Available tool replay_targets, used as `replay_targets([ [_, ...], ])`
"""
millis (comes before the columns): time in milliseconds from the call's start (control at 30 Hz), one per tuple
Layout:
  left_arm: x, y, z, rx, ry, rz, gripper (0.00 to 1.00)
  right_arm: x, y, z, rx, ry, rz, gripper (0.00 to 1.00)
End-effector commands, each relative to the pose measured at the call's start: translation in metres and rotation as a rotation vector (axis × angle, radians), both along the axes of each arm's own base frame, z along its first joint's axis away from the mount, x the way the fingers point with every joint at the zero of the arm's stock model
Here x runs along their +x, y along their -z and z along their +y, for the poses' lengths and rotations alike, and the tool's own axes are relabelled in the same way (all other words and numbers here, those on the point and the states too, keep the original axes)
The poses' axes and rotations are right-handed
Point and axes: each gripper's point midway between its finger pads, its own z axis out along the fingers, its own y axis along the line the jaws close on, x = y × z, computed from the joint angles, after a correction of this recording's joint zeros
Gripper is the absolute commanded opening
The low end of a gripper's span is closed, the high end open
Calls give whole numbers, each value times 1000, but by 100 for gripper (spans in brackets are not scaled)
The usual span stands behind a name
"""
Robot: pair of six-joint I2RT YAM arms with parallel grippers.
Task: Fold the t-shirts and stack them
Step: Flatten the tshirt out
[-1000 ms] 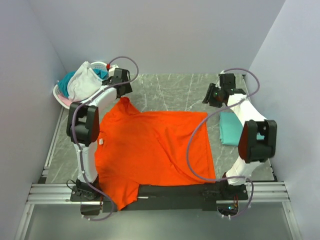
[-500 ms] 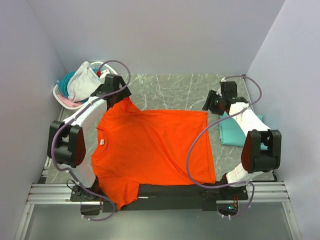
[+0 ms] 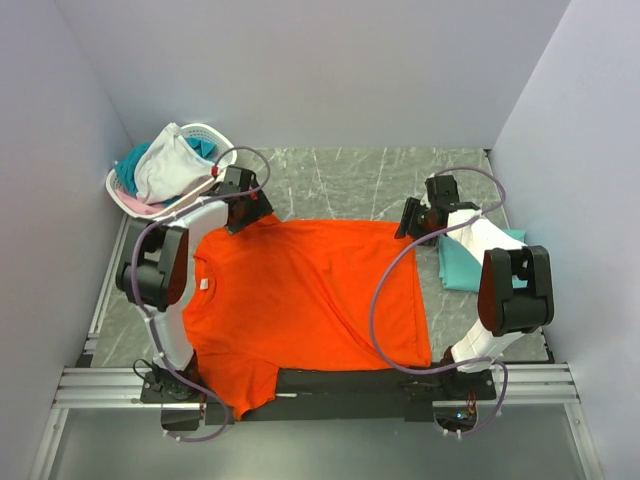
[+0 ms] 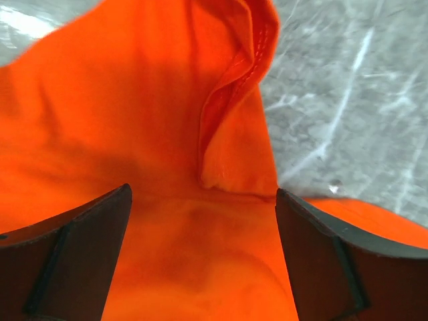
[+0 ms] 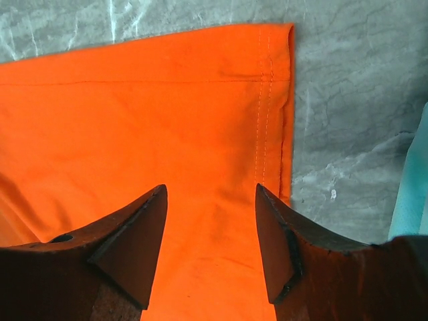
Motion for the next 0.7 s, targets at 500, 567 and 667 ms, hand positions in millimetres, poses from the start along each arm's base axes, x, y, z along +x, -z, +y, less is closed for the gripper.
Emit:
replay_targets([
  [500,41,1,-21,-64,13,-40,40,-2,6,2,-2,3,4,61],
  [567,43,7,-22,-54,19,-26,33,-2,5,2,-3,2,4,61],
  [667,49,16,-25,-55,32,-10,8,-2,4,1,-9,2,-2,61],
])
